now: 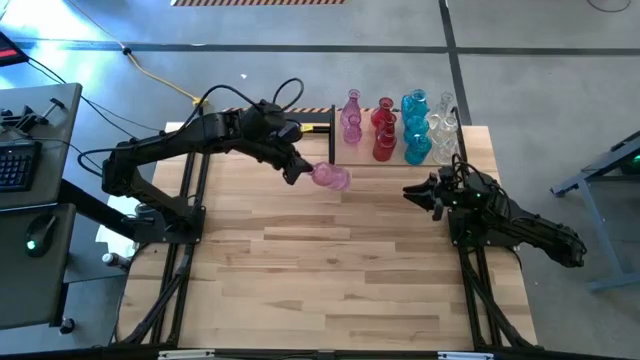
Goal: Sort vases onto shelf
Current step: Put the pink vase on the shelf aligned with the pink vases
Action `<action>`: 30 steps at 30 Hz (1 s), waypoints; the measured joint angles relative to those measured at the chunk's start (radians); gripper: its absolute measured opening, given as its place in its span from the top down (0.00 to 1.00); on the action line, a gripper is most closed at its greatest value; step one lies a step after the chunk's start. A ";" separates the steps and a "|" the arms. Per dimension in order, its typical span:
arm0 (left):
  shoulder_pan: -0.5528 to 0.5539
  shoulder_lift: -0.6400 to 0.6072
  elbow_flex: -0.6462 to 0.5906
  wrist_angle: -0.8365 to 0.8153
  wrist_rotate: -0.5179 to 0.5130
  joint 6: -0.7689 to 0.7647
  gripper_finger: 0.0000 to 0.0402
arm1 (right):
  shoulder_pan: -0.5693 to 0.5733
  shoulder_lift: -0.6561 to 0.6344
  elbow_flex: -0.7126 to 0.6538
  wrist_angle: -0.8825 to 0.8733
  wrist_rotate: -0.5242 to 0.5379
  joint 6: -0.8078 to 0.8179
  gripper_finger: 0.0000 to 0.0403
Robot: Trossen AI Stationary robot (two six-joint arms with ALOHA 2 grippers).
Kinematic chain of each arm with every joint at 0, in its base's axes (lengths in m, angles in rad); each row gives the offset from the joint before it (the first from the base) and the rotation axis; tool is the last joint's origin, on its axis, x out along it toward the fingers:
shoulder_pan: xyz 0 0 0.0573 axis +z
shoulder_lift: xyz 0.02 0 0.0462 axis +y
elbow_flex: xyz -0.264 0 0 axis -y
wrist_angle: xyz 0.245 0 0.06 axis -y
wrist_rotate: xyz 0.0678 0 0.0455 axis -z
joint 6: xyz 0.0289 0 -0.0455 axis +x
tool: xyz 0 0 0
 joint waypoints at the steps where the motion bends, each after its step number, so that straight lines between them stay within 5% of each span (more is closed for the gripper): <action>1: 0.000 0.000 0.000 0.018 0.000 0.000 0.96 | 0.000 0.000 0.000 0.000 -0.004 0.002 0.68; 19: -0.002 0.000 0.000 0.121 0.059 -0.026 0.96 | 0.000 0.000 0.000 0.001 -0.038 0.010 0.07; 30: -0.030 0.000 0.000 0.119 0.177 -0.025 0.96 | 0.000 0.000 0.000 0.000 -0.014 -0.025 0.02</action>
